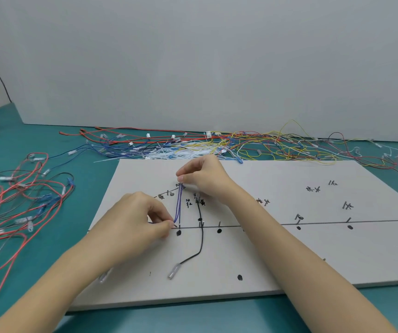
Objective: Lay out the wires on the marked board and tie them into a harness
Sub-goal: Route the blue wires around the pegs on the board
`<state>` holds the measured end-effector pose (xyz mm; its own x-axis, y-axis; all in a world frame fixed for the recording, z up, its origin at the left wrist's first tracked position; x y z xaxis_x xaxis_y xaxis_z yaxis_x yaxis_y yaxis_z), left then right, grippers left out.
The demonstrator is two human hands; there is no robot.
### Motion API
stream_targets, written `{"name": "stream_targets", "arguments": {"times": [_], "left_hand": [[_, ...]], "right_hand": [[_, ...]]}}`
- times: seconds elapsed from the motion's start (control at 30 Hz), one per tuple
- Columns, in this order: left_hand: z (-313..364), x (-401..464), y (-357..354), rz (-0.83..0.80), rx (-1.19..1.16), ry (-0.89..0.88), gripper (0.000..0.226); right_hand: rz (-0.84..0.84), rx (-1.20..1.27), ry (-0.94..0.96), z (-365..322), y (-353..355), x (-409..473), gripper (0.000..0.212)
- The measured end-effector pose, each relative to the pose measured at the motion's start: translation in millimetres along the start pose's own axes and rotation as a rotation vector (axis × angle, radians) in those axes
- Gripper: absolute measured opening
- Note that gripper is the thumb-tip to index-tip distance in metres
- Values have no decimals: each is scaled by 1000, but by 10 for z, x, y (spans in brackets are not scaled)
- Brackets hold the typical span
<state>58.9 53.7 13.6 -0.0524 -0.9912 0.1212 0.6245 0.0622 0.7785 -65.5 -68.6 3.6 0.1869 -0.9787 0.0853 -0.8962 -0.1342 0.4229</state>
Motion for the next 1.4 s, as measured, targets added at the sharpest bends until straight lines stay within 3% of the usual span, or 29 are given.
{"name": "stream_targets", "arguments": {"times": [0.67, 0.93, 1.13, 1.4], "left_hand": [[-31, 24, -65, -44, -26, -10, 17], [117, -8, -36, -54, -91, -111, 17], [61, -12, -138, -138, 53, -133, 16], [36, 13, -111, -89, 248, -175, 9]], "right_hand": [[-65, 23, -226, 186, -56, 106, 14], [-122, -61, -153, 167, -20, 106, 19], [-90, -1, -133, 173, -43, 87, 21], [-63, 9, -104, 188, -57, 94, 19]]}}
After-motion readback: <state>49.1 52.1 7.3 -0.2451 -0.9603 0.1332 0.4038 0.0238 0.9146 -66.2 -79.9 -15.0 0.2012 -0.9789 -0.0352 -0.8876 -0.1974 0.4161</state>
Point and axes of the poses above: each hand's wrist, its own x-axis towards the middle knuckle, its own y-axis out of the back of the hand, z = x × y, the point moved 9 cm from there along x, towards the middle knuckle, and after that the axes turned 5 degrees about z, right-handed, at the moved point
